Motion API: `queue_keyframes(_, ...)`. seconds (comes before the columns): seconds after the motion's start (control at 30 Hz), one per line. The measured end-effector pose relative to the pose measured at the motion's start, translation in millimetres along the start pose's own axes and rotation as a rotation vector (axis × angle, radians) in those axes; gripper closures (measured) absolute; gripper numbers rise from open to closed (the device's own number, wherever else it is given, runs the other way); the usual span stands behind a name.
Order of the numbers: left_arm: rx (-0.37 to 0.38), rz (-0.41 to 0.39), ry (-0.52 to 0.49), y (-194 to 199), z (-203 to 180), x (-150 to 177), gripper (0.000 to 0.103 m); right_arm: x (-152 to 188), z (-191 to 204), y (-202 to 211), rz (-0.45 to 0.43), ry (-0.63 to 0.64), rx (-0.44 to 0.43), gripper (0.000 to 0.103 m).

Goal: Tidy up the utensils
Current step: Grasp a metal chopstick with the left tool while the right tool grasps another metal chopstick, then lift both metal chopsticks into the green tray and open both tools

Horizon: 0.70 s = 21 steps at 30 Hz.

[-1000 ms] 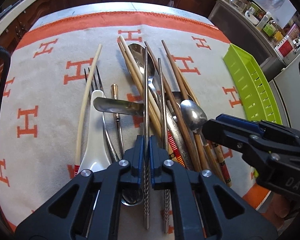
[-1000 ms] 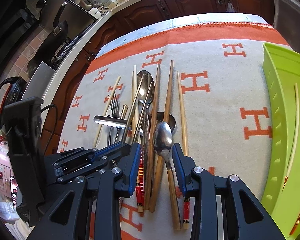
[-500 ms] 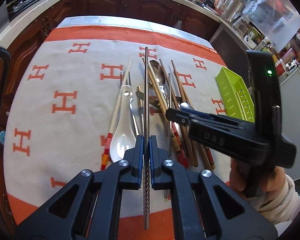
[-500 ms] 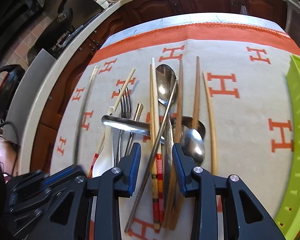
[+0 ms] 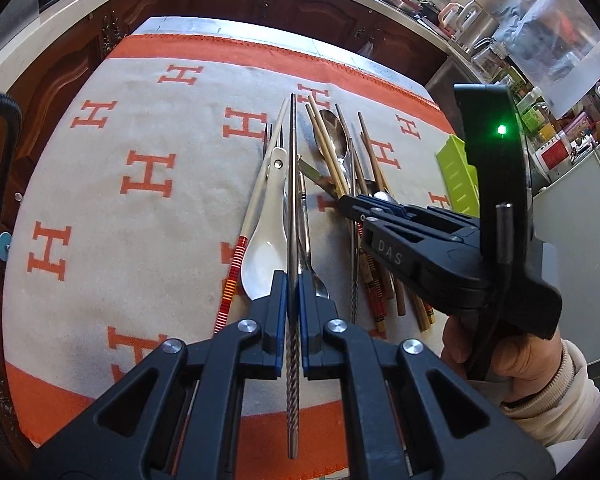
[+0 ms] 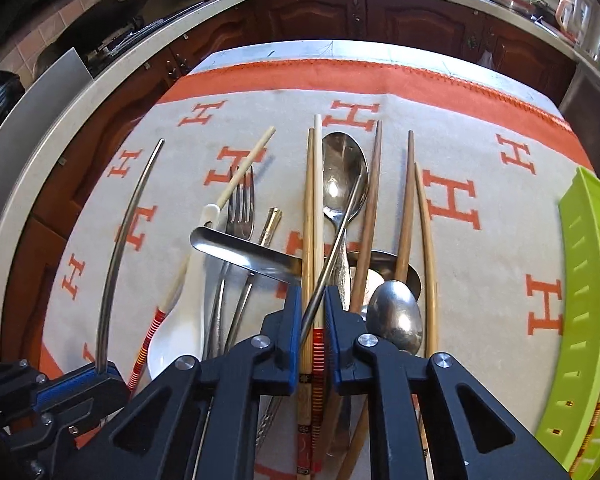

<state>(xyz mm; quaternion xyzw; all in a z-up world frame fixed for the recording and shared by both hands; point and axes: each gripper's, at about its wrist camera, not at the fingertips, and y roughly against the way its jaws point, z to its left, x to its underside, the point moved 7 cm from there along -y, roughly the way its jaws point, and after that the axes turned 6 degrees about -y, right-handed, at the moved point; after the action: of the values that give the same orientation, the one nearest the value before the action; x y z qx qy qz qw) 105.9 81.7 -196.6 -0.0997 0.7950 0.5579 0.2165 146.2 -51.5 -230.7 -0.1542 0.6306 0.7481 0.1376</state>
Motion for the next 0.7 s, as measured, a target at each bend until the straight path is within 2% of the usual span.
queue_keyframes(0.1,0.0,-0.002,0.004,0.8,0.7,-0.2,0.1,0.3,-1.4,4.9,-0.008,-0.025,-0.044,0.098)
queue_keyframes(0.43,0.007,-0.014,-0.011,10.5,-9.4,-2.2,0.1,6.3,-25.0,44.4,0.002,-0.159,-0.192,0.098)
queue_keyframes(0.6,0.035,-0.008,-0.076,13.9,-44.6,-7.5,0.1,7.4,-53.8,88.5,-0.029,-0.229,-0.255,0.098)
queue_keyframes(0.7,0.059,-0.01,-0.129,15.2,-76.2,-16.8,0.1,6.5,-82.2,123.1,-0.086,-0.271,-0.271,0.098)
